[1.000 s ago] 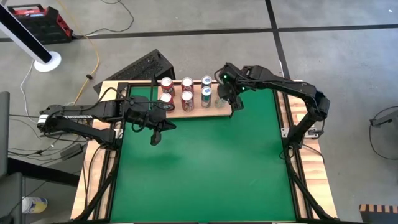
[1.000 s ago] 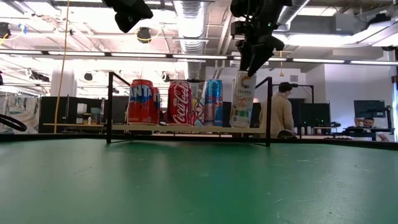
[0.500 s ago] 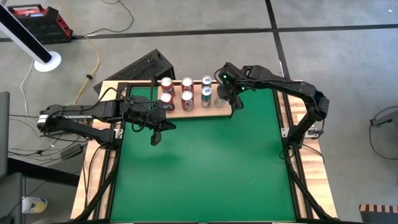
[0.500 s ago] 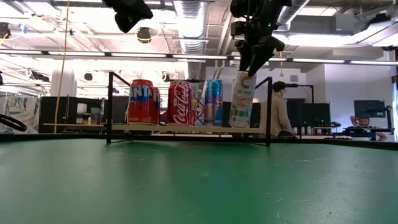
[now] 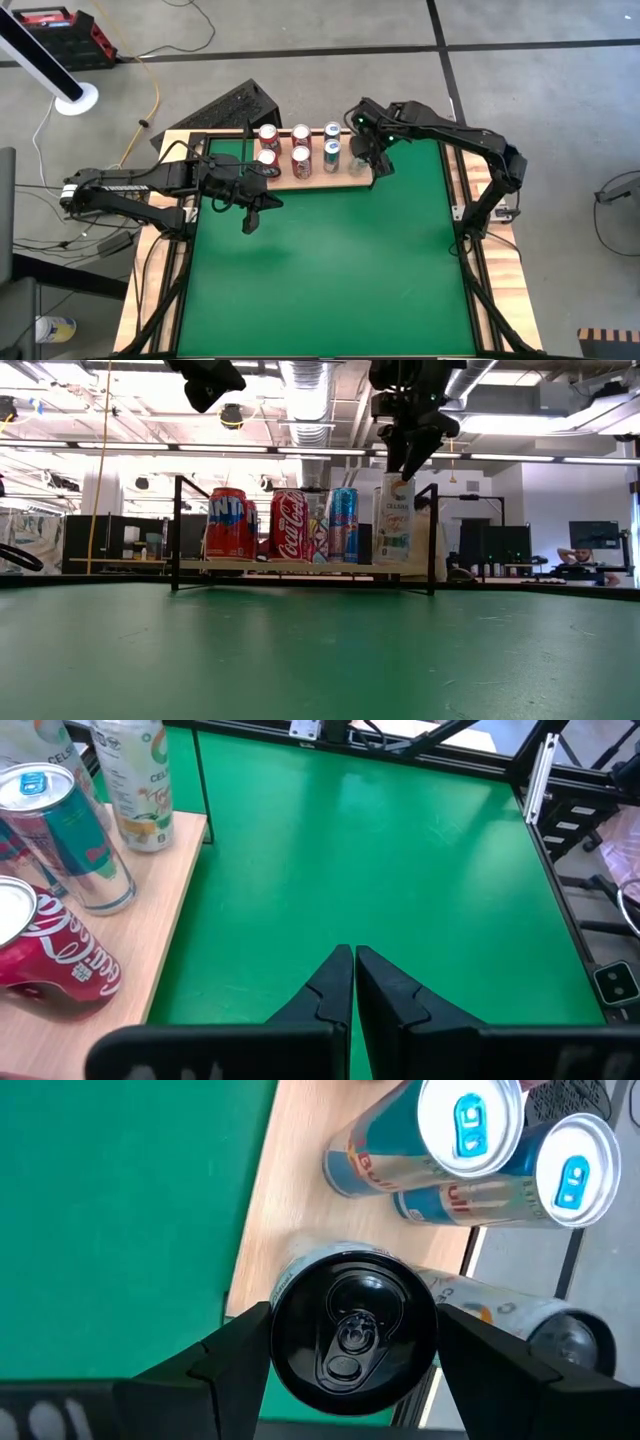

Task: Place canned beverage on shelf
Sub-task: Put the white and yellow soda can, aligned with the other blue soda can on the shelf

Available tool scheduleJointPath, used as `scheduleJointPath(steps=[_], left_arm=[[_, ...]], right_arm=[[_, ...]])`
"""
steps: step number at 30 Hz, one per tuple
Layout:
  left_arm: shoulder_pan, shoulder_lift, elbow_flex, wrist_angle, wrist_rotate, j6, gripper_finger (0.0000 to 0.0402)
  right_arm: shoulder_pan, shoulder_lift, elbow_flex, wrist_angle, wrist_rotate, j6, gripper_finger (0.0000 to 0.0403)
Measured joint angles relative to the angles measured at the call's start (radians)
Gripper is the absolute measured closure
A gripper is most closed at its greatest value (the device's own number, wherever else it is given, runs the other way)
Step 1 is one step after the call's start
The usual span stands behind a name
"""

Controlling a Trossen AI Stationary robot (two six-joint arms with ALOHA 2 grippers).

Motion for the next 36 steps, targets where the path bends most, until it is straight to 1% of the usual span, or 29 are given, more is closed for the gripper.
scheduleJointPath(steps=[10,18,31,36], left_arm=[[0.000,0.000,0.000,0.000,-0.004,0.000,0.0401],[0.000,0.000,0.000,0.000,-0.003,-0.017,0.0401],[0.000,0.000,0.000,0.000,-0.004,-0.025,0.0401],[0.000,0.000,0.000,0.000,-0.004,-0.026,0.0401]], right_arm=[[-0.001,0.013,0.003,0.007,-0.011,0.002,0.0124],[-0.001,0.015,0.016,-0.045,-0.008,0.030,0.0124],[0.001,0.015,0.017,-0.046,-0.008,0.029,0.0124],[0.001,0.015,0.017,-0.046,-0.007,0.040,0.0110]])
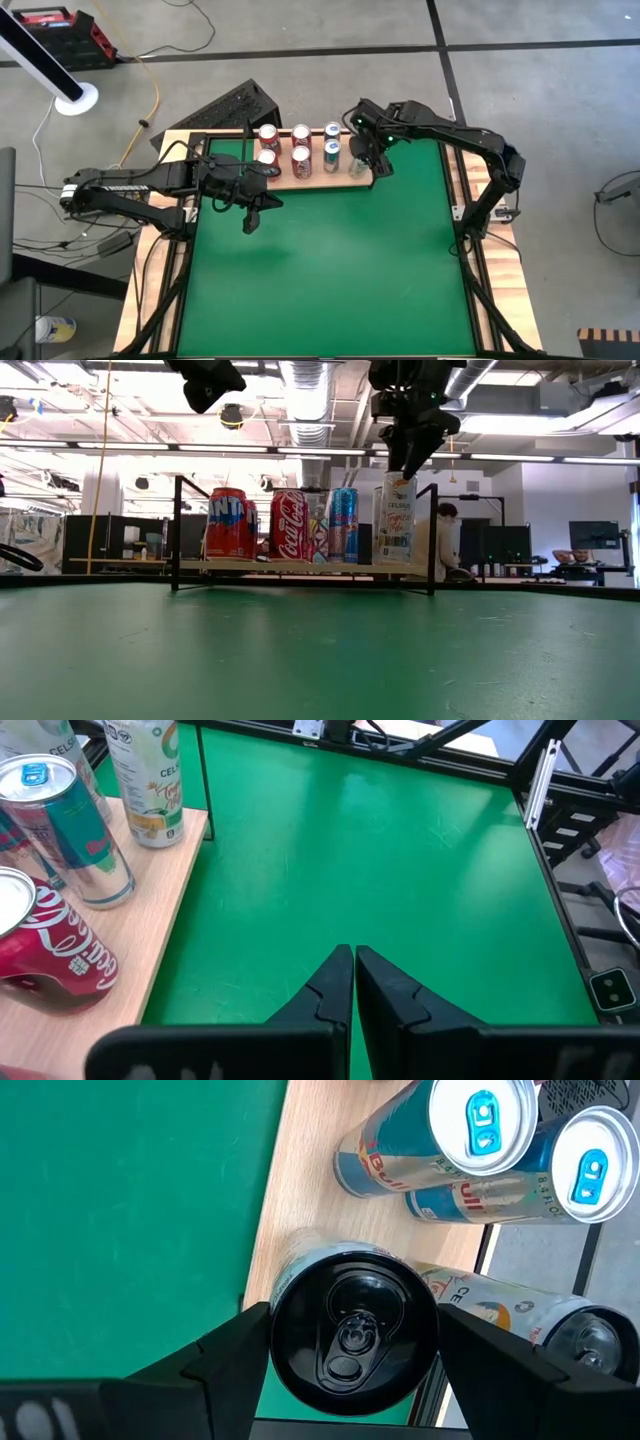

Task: Place canned beverage on shelf
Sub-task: Put the white and yellow soda can, aligned with the other blue soda can on the shelf

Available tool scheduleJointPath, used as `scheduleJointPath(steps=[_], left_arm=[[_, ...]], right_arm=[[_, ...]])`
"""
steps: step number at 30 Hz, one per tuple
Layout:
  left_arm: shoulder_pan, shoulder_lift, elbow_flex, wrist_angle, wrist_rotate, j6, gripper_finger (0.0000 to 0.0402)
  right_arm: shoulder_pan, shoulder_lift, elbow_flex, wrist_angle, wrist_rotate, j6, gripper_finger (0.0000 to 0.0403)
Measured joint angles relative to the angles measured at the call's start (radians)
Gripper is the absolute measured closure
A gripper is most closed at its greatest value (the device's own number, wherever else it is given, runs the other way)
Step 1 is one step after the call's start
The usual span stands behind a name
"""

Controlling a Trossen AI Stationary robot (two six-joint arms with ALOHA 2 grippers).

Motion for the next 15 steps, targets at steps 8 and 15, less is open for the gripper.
scheduleJointPath(steps=[8,15], left_arm=[[0.000,0.000,0.000,0.000,0.000,0.000,0.0401],[0.000,0.000,0.000,0.000,-0.001,0.000,0.0401]], right_arm=[[0.000,0.000,0.000,-0.009,0.002,0.013,0.0085],[0.001,0.002,-0.002,0.000,0.005,0.013,0.0081]])
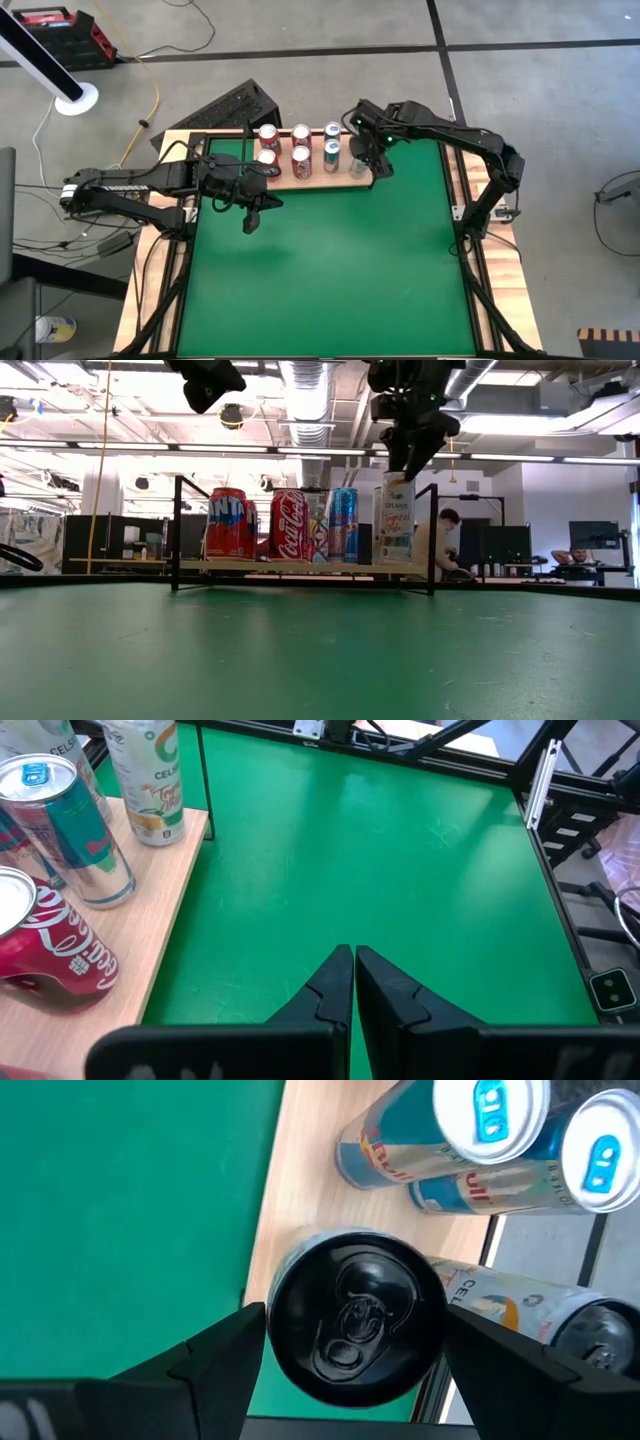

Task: Place canned beverage on shelf
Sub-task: Put the white and yellow soda can, aligned with the other blue soda can on the shelf

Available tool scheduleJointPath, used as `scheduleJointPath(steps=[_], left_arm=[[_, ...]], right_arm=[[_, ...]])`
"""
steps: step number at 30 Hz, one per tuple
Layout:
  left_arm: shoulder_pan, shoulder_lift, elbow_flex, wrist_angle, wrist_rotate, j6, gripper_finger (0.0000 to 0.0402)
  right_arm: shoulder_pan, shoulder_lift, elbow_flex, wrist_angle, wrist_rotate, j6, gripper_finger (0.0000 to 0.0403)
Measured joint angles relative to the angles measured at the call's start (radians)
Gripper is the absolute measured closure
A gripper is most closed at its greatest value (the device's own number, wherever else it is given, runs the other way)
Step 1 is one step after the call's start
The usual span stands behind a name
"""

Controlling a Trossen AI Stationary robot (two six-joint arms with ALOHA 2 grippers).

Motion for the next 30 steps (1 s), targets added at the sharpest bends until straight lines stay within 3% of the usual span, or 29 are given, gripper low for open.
scheduleJointPath(steps=[11,19,30], left_arm=[[0.000,0.000,0.000,0.000,0.000,0.000,0.0401],[0.000,0.000,0.000,0.000,0.000,0.000,0.0401],[0.000,0.000,0.000,-0.022,0.000,0.001,0.0401]], right_arm=[[0.000,0.000,0.000,0.033,0.083,-0.052,0.0080],[0.000,-0.003,0.005,0.041,0.086,-0.061,0.0080],[0.042,-0.005,0.202,-0.033,0.084,0.037,0.0080]])
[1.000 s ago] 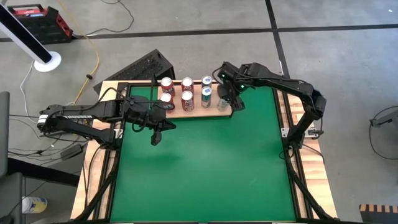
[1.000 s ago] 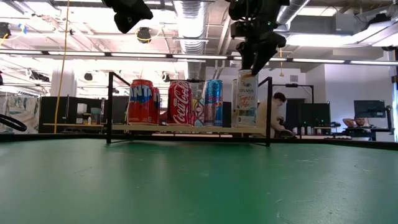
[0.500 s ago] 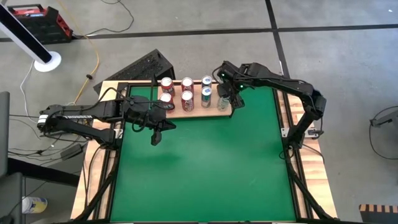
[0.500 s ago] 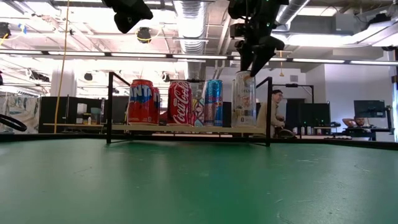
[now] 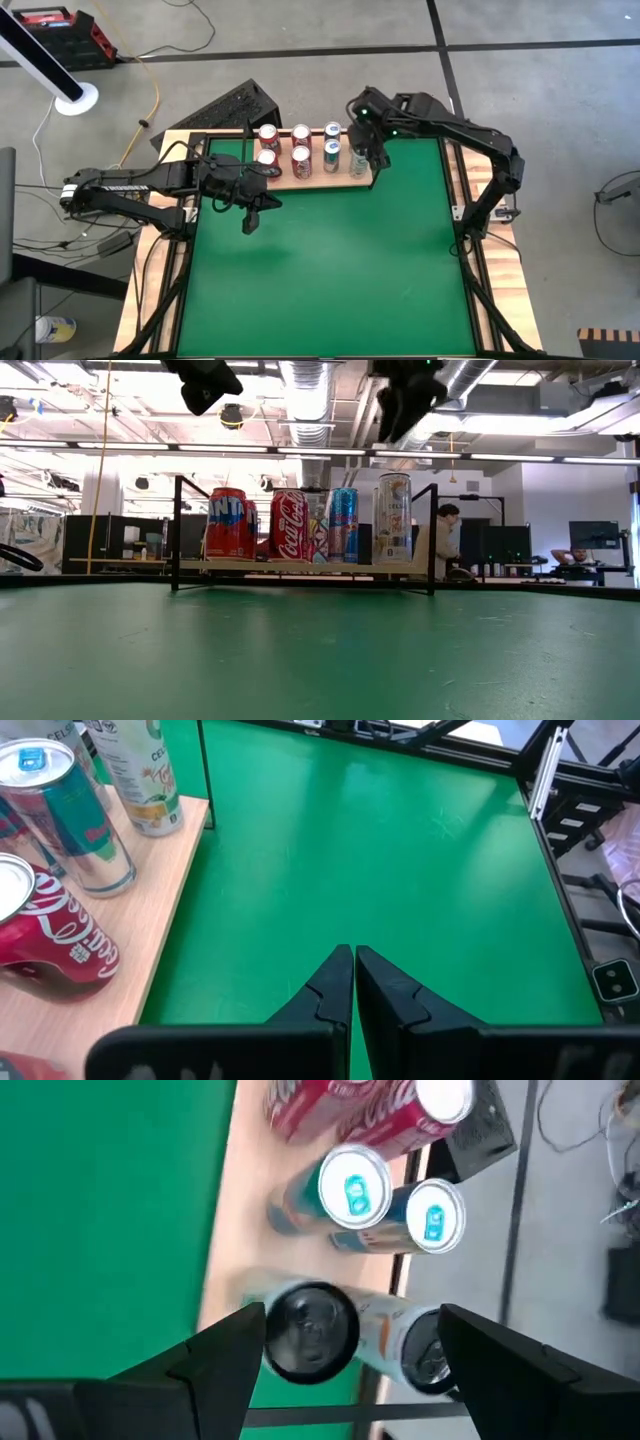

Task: Place canned beverage on shelf
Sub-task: Put the white and yellow soda can, aligned with the other blue soda can on the shelf

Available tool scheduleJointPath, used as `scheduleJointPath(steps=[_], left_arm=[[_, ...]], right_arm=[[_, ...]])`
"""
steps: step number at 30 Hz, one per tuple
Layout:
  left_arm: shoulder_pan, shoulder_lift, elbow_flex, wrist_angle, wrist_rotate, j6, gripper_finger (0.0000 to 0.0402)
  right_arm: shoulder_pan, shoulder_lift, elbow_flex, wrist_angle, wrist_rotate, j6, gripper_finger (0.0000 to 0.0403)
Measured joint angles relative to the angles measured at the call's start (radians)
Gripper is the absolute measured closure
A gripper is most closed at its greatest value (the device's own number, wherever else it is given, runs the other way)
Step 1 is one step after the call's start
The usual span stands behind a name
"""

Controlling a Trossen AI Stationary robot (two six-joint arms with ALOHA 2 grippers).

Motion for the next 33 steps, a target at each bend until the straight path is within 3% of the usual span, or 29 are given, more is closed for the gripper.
scheduleJointPath(steps=[7,11,16,21,27,29,33], left_arm=[[0.000,0.000,0.000,-0.016,0.007,-0.025,0.0401],[0.000,0.000,0.000,-0.031,0.007,-0.026,0.0401],[0.000,0.000,0.000,-0.028,0.006,-0.019,0.0401],[0.000,0.000,0.000,-0.028,0.006,-0.022,0.0401],[0.000,0.000,0.000,-0.027,0.002,-0.026,0.0401],[0.000,0.000,0.000,-0.027,0.002,-0.027,0.0401],[0.000,0.000,0.000,-0.026,0.002,-0.027,0.0401]], right_arm=[[-0.004,-0.022,0.008,-0.131,-0.238,0.254,0.0093],[0.003,-0.054,-0.082,-0.080,-0.243,0.278,0.0120],[0.012,-0.086,-0.219,0.123,-0.273,0.302,0.0172],[0.008,-0.087,-0.289,0.218,-0.269,0.309,0.0265],[-0.027,-0.075,-0.295,0.210,-0.268,0.341,0.0380],[-0.045,-0.076,-0.294,0.215,-0.268,0.343,0.0388],[-0.079,-0.076,-0.294,0.208,-0.269,0.365,0.0367]])
